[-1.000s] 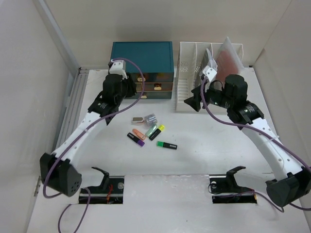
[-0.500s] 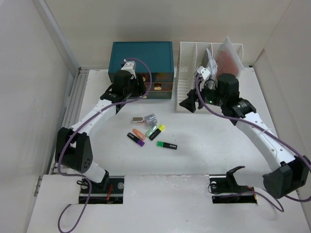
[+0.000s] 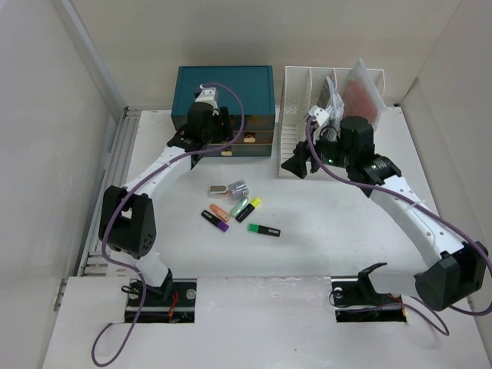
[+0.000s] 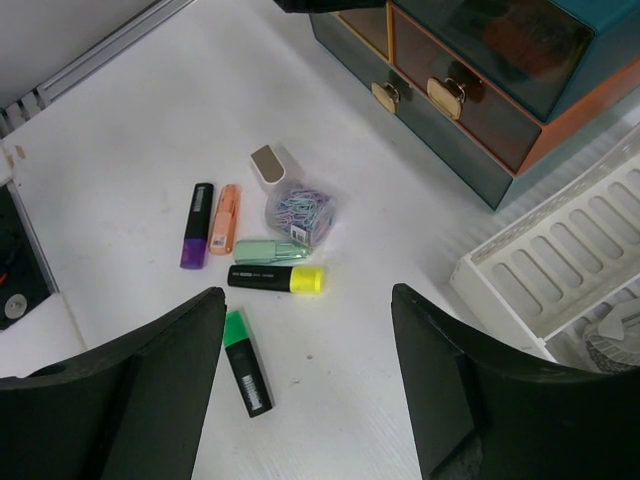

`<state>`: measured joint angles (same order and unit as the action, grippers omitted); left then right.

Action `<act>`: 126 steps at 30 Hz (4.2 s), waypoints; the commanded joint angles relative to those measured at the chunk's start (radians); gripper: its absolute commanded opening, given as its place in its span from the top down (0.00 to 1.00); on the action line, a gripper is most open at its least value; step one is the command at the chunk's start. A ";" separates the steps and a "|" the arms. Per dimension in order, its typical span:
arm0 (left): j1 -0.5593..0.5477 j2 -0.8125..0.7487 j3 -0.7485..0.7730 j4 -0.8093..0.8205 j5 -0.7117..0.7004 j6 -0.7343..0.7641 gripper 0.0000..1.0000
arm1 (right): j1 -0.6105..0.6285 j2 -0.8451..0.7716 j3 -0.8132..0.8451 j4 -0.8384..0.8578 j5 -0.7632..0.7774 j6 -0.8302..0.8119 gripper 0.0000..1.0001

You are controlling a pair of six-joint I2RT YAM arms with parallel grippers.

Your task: Organize the desk

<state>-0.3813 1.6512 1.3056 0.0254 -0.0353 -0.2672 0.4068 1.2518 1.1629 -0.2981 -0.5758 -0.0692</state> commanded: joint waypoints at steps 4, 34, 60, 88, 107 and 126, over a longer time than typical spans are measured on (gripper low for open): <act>-0.022 0.016 0.081 0.025 -0.112 -0.003 0.42 | 0.007 -0.008 0.000 0.068 -0.006 0.019 0.27; -0.105 0.107 0.211 -0.022 -0.327 -0.030 0.48 | 0.007 -0.048 -0.065 0.096 -0.006 0.028 0.27; -0.189 -0.093 -0.063 0.024 -0.367 -0.095 0.74 | 0.007 -0.066 -0.083 0.096 -0.015 0.028 0.27; -0.323 -0.612 -0.195 -0.194 -0.345 -0.167 0.00 | 0.229 -0.036 -0.040 -0.087 0.207 -0.363 0.00; -0.266 -1.130 -0.482 -0.351 -0.608 -0.210 0.00 | 0.575 0.569 0.297 -0.090 0.855 0.226 0.00; -0.173 -1.171 -0.509 -0.298 -0.495 -0.191 0.00 | 0.527 0.693 0.296 0.053 0.893 0.316 0.05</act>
<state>-0.5659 0.5079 0.8032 -0.3244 -0.5323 -0.4721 0.9661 1.9568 1.4391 -0.3481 0.3069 0.2180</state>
